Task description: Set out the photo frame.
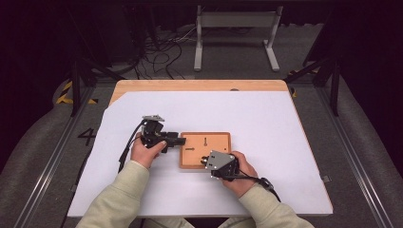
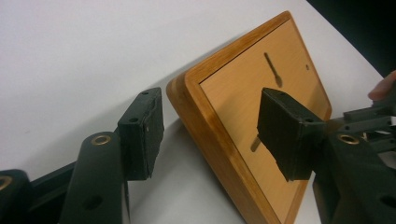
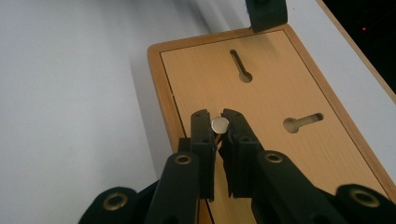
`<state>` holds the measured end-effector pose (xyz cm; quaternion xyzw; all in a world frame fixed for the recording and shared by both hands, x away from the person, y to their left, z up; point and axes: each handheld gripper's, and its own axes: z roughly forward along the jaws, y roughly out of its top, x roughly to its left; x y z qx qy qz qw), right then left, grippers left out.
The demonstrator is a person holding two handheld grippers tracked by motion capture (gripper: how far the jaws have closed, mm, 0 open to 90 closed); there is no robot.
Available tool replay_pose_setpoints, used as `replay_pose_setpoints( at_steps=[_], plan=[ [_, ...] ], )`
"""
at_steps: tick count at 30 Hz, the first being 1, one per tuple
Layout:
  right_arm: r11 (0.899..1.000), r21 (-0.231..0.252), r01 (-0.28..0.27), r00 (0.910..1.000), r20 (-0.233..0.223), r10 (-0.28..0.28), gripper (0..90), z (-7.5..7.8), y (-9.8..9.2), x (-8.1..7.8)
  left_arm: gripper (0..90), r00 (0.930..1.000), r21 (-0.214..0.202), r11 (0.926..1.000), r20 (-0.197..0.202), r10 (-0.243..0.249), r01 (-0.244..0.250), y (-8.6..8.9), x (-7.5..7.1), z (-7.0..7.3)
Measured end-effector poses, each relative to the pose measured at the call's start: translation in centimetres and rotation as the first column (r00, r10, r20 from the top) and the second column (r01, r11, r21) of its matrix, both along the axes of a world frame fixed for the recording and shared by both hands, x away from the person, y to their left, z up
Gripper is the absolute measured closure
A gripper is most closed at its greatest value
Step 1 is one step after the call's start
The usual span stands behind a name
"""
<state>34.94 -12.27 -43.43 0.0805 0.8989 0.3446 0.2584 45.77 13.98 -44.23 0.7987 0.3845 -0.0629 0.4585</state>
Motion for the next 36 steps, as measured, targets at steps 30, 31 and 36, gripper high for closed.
replay_pose_setpoints(
  at_steps=[30, 31, 36],
  plan=[
    [1.000, 0.000, 0.001, 1.0000, 0.003, -0.001, 83.7, -0.1, 0.0, 0.0, 35.5, 0.9912, -0.056, 0.9961, -0.109, -0.074, 0.068, -2.2, 1.8, -1.5],
    [1.000, -0.003, -0.001, 1.0000, 0.005, 0.001, 83.8, 0.0, -0.1, 0.0, 36.0, 0.9913, -0.058, 0.9961, -0.110, -0.072, 0.066, -2.2, 1.8, -1.4],
    [1.000, 0.002, 0.000, 1.0000, -0.002, 0.000, 83.8, 0.0, -0.1, 0.0, 36.3, 0.9924, -0.050, 0.9968, -0.103, -0.067, 0.063, -2.2, 1.7, -1.3]
  ],
)
